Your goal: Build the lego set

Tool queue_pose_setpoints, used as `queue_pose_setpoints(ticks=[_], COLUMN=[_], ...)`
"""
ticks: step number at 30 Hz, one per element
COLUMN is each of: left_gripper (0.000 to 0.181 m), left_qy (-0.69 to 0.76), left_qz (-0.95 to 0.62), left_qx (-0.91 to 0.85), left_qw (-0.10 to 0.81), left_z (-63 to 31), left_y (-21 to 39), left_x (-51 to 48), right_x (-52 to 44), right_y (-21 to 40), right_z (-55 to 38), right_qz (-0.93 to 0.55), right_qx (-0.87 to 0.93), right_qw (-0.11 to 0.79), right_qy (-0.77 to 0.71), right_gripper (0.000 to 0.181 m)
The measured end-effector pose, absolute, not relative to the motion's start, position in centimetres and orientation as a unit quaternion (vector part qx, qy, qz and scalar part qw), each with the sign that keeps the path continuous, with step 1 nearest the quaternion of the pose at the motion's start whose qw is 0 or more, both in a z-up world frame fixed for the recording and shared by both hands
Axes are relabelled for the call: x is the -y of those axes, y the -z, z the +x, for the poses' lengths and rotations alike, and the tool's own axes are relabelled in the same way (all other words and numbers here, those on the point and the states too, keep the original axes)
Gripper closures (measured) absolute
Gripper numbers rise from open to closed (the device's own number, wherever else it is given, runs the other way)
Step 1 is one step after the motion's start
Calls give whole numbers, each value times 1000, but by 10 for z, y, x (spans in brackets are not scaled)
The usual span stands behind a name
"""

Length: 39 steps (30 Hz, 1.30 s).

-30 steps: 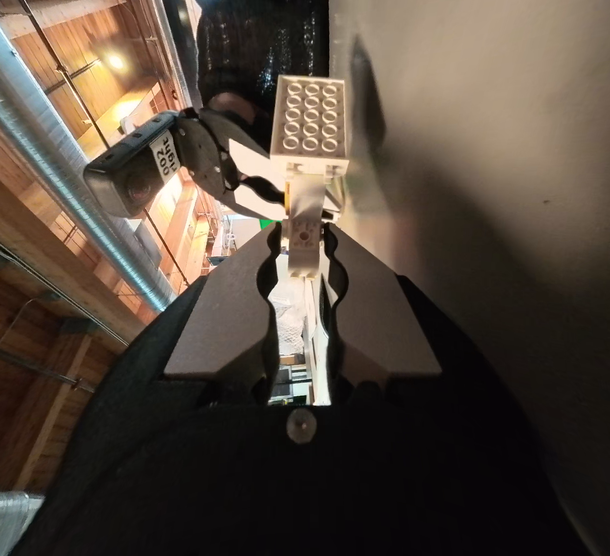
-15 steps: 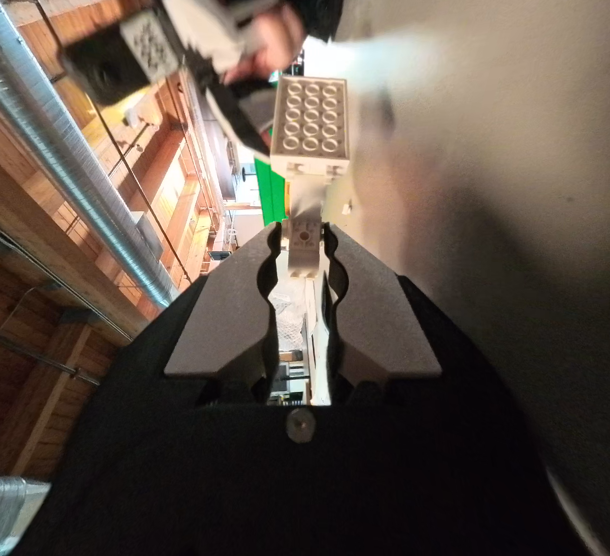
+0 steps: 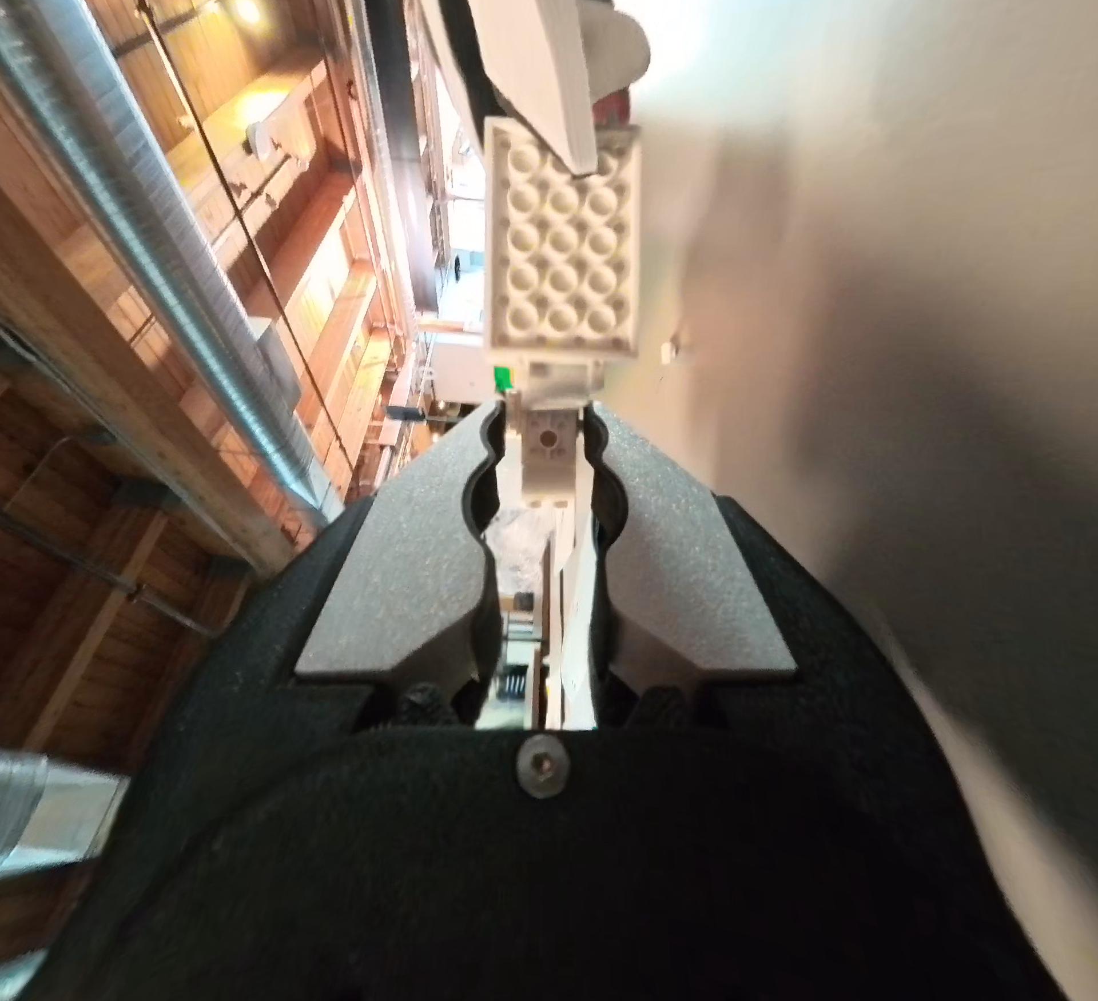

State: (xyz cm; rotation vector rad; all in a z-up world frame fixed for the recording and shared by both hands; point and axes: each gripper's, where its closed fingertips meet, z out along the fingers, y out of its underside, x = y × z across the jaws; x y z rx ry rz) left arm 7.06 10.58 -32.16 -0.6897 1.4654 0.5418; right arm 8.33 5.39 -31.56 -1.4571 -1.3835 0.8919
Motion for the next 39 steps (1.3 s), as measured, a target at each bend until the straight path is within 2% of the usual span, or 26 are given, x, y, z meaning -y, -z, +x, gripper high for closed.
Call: queue_pose_setpoints(ticks=[2,3,6,8,12,15,17,18,23,26,31,33,36,39], left_gripper=[155,148,104,96,105,122,142,144,145,138,144,145,145,145], left_qy=[-250,-253,-269,-280,-334,-359,-360,-360,-385,-418,-404,-395,-393,-378], left_qz=[-320,-330,-376,-382,-334,-294,-302,-314,-325,-340,-342,-339,-298,-269], left_qx=[-637,-635,-616,-607,-608,-603,-602,-599,-581,-566,-562,-573,-606,-624], left_qw=[655,651,637,638,638,649,646,643,639,625,636,633,624,629], left_z=[69,68,59,57,70,80,80,78,69,60,54,52,50,50], left_y=[321,322,323,320,316,310,309,310,304,302,298,300,308,313], left_x=[-110,-112,-121,-122,-111,-100,-101,-104,-110,-121,-121,-117,-110,-103], right_x=[-60,-66,-83,-92,-98,-99,-99,-98,-99,-94,-86,-82,-82,-111], right_y=[314,313,309,308,307,306,306,306,302,303,297,289,301,326], right_z=[81,82,86,89,83,75,70,67,61,56,52,55,68,92], right_qz=[-598,-603,-621,-637,-659,-669,-680,-684,-692,-689,-658,-633,-621,-605], right_qx=[548,536,498,475,439,421,405,397,369,378,401,420,502,578], right_qw=[482,502,548,565,579,583,578,576,574,568,582,587,531,501], right_qy=[-331,-310,-256,-224,-194,-189,-198,-208,-235,-244,-259,-281,-285,-219], right_gripper=[157,157,157,157,157,157,157,157,157,157,156,150,146,152])
